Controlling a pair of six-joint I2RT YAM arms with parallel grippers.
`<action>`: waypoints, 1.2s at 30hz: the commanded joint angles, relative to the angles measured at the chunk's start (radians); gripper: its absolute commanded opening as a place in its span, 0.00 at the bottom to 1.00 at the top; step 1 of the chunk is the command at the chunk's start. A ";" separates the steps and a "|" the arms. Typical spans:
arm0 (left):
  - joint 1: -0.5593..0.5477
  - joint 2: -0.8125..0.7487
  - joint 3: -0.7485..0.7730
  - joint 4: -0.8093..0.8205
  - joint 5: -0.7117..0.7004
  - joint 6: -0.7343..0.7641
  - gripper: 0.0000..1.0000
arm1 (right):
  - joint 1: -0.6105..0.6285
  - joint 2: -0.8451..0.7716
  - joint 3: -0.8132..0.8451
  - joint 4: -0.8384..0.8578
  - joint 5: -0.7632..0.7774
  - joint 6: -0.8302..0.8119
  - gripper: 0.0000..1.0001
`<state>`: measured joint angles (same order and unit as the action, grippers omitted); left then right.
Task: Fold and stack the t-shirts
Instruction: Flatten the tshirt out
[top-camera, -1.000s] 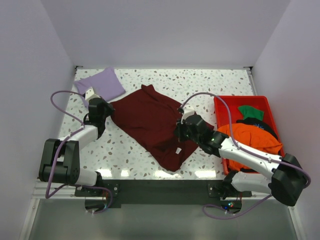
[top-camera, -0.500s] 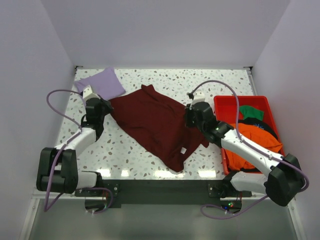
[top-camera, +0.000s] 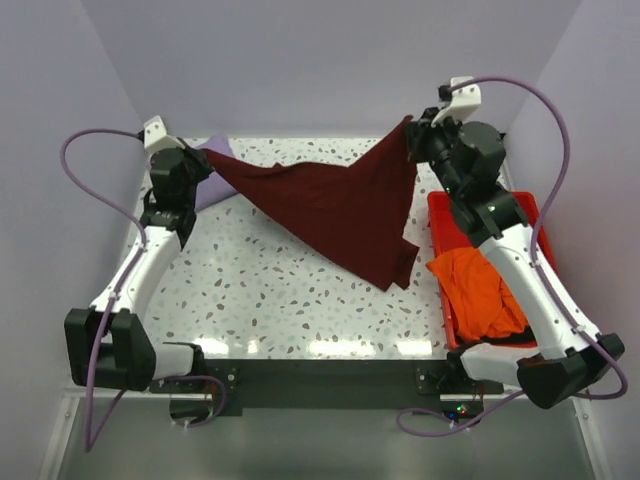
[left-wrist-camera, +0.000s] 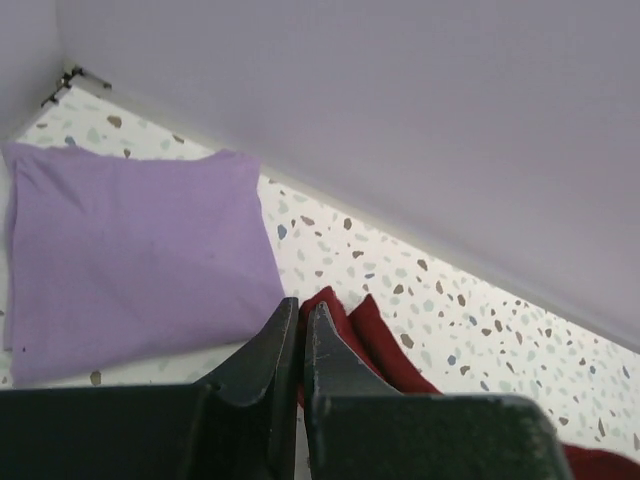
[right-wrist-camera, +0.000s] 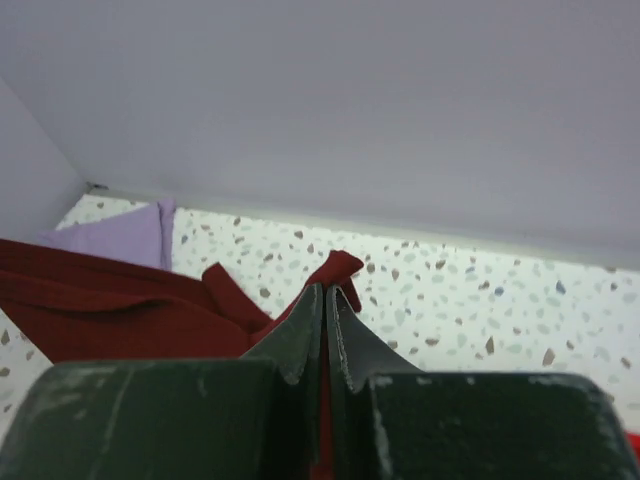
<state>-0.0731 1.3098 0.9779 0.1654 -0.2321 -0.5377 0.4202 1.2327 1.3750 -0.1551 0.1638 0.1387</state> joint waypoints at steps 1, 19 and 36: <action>0.010 -0.122 0.097 -0.073 -0.027 0.051 0.00 | 0.000 -0.013 0.172 -0.037 -0.040 -0.102 0.00; 0.009 -0.573 0.332 -0.320 0.048 0.105 0.00 | 0.000 -0.230 0.608 -0.227 -0.288 -0.116 0.00; 0.009 -0.310 0.334 -0.300 0.099 0.127 0.00 | -0.001 0.060 0.693 -0.216 -0.178 -0.168 0.00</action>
<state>-0.0723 0.9810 1.3109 -0.1318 -0.1337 -0.4473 0.4187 1.2465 2.0644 -0.3782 -0.0593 -0.0002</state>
